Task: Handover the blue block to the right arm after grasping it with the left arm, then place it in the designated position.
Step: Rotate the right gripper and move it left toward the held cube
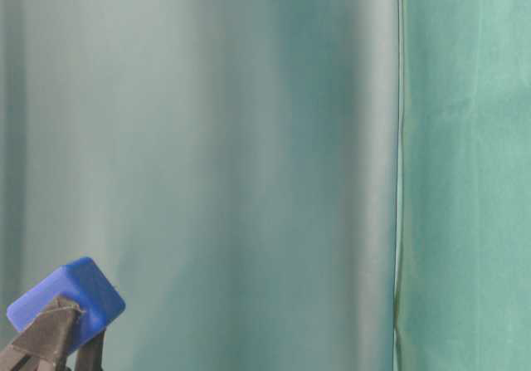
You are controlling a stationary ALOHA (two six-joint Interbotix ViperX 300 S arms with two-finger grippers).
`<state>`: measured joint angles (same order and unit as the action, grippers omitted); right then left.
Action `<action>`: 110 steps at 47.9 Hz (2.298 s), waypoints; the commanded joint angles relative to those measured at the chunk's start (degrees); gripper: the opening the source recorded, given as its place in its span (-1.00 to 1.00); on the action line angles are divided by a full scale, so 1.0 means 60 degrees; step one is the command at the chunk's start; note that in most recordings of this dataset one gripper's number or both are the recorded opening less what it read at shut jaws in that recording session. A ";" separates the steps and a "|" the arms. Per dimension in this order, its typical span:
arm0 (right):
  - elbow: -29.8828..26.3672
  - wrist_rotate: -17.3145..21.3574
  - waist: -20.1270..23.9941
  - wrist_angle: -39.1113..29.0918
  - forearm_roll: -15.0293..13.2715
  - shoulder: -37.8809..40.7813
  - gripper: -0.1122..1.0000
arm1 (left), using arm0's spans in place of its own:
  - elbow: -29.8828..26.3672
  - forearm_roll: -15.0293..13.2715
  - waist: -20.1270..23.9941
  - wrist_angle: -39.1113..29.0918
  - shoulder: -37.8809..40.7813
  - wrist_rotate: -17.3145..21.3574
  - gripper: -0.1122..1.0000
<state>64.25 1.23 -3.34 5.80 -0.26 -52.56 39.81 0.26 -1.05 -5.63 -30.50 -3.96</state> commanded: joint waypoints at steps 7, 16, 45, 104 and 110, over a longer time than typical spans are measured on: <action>-0.0381 -0.0029 -0.0015 0.0117 -0.0015 0.0015 0.88 | -0.0103 0.0015 -0.0029 0.0103 -0.0044 0.0015 0.04; -0.0557 -0.0337 -0.0015 0.0073 -0.0527 -0.0044 0.88 | -0.0103 0.0015 -0.0029 0.0103 -0.0044 0.0015 0.04; -0.1216 -0.2417 0.0264 0.0879 -0.5581 0.0205 0.87 | -0.0015 0.0029 -0.0029 0.0103 -0.0044 0.0029 0.04; -0.1406 -0.3047 0.0293 0.0557 -0.7559 0.0293 0.87 | 0.0088 -0.0015 0.0044 0.0132 -0.0044 0.0000 0.04; -0.1406 -0.3032 0.0308 0.0557 -0.7559 0.0308 0.87 | 0.0088 -0.0015 0.0029 0.0132 -0.0029 0.0000 0.04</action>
<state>57.39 -17.23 -1.67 8.79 -45.53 -51.06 41.04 0.26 -1.05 -5.45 -30.41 -3.96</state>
